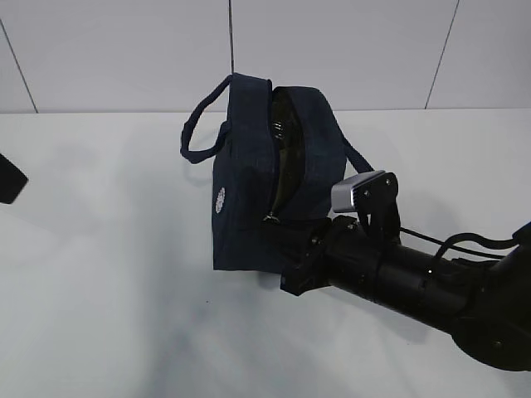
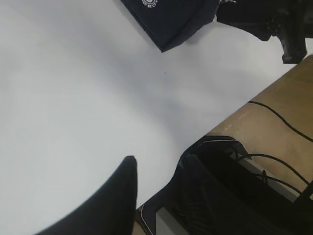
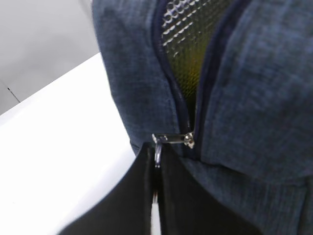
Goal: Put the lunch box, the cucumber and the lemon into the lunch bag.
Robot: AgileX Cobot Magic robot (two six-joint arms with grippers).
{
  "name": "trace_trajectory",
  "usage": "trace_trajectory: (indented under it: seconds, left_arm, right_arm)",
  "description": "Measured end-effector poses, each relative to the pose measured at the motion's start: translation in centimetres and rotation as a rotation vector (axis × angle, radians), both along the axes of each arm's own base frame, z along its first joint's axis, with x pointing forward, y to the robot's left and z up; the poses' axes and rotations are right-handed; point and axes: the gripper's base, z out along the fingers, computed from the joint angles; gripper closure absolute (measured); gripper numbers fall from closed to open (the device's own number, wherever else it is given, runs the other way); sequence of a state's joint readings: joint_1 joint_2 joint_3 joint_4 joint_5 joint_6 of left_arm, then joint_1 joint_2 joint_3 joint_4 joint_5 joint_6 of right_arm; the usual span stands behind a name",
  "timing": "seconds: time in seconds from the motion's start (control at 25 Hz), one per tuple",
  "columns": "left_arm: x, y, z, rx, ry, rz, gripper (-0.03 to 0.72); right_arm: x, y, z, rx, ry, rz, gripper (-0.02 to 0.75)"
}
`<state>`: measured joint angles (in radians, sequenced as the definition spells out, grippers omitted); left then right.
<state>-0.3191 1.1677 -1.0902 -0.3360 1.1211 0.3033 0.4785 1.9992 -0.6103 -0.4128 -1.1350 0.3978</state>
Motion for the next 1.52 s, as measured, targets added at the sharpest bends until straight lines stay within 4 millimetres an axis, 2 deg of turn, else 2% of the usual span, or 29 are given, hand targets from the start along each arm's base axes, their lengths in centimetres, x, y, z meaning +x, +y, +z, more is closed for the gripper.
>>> trace_trajectory:
  seconds: [0.2, 0.56, 0.92, 1.32, 1.52]
  left_arm:
    - [1.0, -1.7, -3.6, -0.002, 0.0, -0.034, 0.45]
    - [4.1, -5.1, -10.3, 0.069, 0.006, -0.145, 0.428]
    - [5.5, -8.6, -13.4, 0.085, -0.093, -0.209, 0.355]
    - [6.1, -12.1, -17.3, 0.116, -0.179, -0.284, 0.349]
    - [6.8, -13.0, -17.3, 0.092, -0.292, -0.255, 0.349]
  right_arm:
    - [0.0, 0.0, 0.1, -0.017, -0.007, 0.001, 0.731]
    - [-0.1, -0.1, 0.0, -0.039, 0.007, -0.001, 0.731]
    - [-0.1, -0.2, 0.2, -0.045, 0.005, -0.004, 0.731]
    - [-0.1, -0.2, 0.3, -0.045, 0.003, -0.005, 0.731]
    - [-0.1, -0.2, 0.3, -0.045, 0.003, -0.005, 0.731]
